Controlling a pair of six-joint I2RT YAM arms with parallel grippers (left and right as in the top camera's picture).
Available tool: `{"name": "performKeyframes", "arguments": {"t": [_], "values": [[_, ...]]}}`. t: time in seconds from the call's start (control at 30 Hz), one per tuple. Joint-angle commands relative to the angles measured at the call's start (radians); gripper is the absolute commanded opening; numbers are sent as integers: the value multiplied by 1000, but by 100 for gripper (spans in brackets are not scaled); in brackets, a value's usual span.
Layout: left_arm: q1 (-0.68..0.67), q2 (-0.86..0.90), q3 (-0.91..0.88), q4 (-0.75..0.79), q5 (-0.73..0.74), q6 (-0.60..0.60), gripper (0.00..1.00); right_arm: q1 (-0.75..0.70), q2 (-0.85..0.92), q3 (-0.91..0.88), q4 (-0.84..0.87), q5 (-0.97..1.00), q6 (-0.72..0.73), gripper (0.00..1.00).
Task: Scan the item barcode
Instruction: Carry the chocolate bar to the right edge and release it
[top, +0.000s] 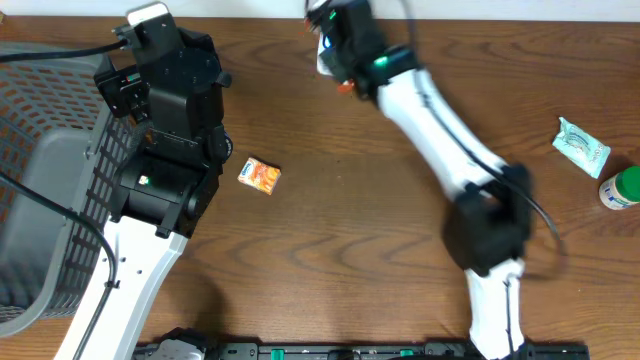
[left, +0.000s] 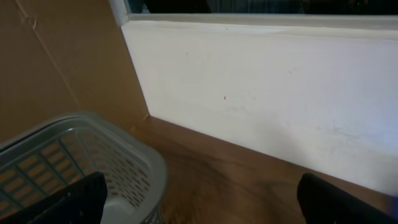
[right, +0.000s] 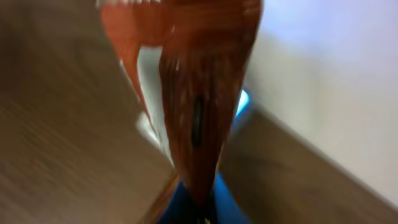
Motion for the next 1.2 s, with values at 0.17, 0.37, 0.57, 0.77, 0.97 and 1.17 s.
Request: {"name": "performKeyframes", "arguments": {"t": [0.17, 0.37, 0.57, 0.77, 0.97, 1.17], "values": [[0, 5, -6, 2, -3, -10, 98, -234, -136, 5, -446, 442, 163, 1], [0, 5, -6, 2, -3, -10, 98, -479, -102, -143, -479, 444, 209, 1], [0, 5, -6, 2, -3, -9, 98, -681, -102, -361, -383, 518, 192, 1], [0, 5, -6, 2, -3, -10, 98, -748, -108, -366, -351, 449, 203, 77], [0, 5, -6, 2, -3, -9, 98, -607, -116, -196, -442, -138, 203, 99], [0, 5, -6, 2, -3, -10, 98, -386, -114, -163, -457, -673, 203, 99]]}}
